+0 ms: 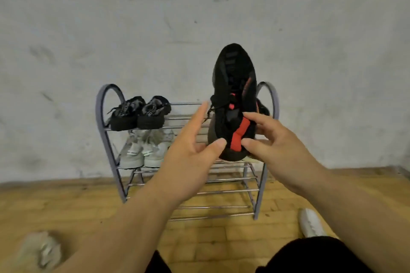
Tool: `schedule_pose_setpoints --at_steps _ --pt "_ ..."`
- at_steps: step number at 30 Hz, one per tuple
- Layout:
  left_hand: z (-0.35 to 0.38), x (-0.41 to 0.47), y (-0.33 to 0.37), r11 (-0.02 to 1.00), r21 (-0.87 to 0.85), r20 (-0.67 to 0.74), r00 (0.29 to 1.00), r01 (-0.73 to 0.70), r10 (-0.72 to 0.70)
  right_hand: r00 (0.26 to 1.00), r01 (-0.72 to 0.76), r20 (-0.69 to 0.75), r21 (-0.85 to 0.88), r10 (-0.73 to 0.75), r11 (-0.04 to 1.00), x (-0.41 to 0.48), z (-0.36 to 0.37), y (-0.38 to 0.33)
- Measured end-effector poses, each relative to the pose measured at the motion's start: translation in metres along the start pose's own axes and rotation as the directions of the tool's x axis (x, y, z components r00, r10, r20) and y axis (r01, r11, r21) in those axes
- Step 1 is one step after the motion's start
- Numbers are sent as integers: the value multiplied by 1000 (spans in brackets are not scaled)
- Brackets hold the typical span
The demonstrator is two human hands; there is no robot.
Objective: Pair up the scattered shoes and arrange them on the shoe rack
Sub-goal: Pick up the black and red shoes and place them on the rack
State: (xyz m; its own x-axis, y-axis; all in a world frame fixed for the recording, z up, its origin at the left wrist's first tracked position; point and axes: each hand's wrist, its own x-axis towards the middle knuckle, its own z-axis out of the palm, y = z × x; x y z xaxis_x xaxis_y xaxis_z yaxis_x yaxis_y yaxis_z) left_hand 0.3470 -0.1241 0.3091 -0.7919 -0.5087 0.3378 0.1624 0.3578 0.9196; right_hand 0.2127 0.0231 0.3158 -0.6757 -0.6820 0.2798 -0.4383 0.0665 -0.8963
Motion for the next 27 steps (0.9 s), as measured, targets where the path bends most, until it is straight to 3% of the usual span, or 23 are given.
schedule_pose_setpoints --at_steps 2,4,7,10,12,14,17,21,23,27 --pt "-38 -29 -5 999 35 -139 990 10 -5 971 -7 237 14 3 1000 2 38 -20" --pt "-76 -70 -26 998 -1 -327 943 59 -56 887 -48 460 3 42 999 3 86 -37" --pt "-126 -140 -61 977 -170 -529 824 132 -203 747 43 660 -164 77 986 4 175 -62" --pt "-170 -197 -83 945 -266 -627 709 193 -321 574 188 810 -274 121 943 -6 265 -84" --pt "-198 -231 -94 923 -313 -681 624 225 -383 496 147 850 -284 177 948 -20 317 -92" --pt "-224 -272 -106 902 -337 -736 522 269 -431 397 4 882 -277 253 961 -43 369 -88" --pt "-243 -320 -123 865 -352 -771 413 358 -484 311 -193 889 -287 336 938 -88 422 -56" --pt "-250 -348 -143 798 -411 -746 340 442 -573 255 -336 878 -312 405 888 -123 454 -21" --pt "-253 -353 -147 774 -440 -719 338 457 -608 221 -385 874 -330 433 862 -124 458 -15" --pt "-259 -358 -156 756 -439 -718 316 485 -620 205 -367 870 -356 448 859 -122 468 -13"
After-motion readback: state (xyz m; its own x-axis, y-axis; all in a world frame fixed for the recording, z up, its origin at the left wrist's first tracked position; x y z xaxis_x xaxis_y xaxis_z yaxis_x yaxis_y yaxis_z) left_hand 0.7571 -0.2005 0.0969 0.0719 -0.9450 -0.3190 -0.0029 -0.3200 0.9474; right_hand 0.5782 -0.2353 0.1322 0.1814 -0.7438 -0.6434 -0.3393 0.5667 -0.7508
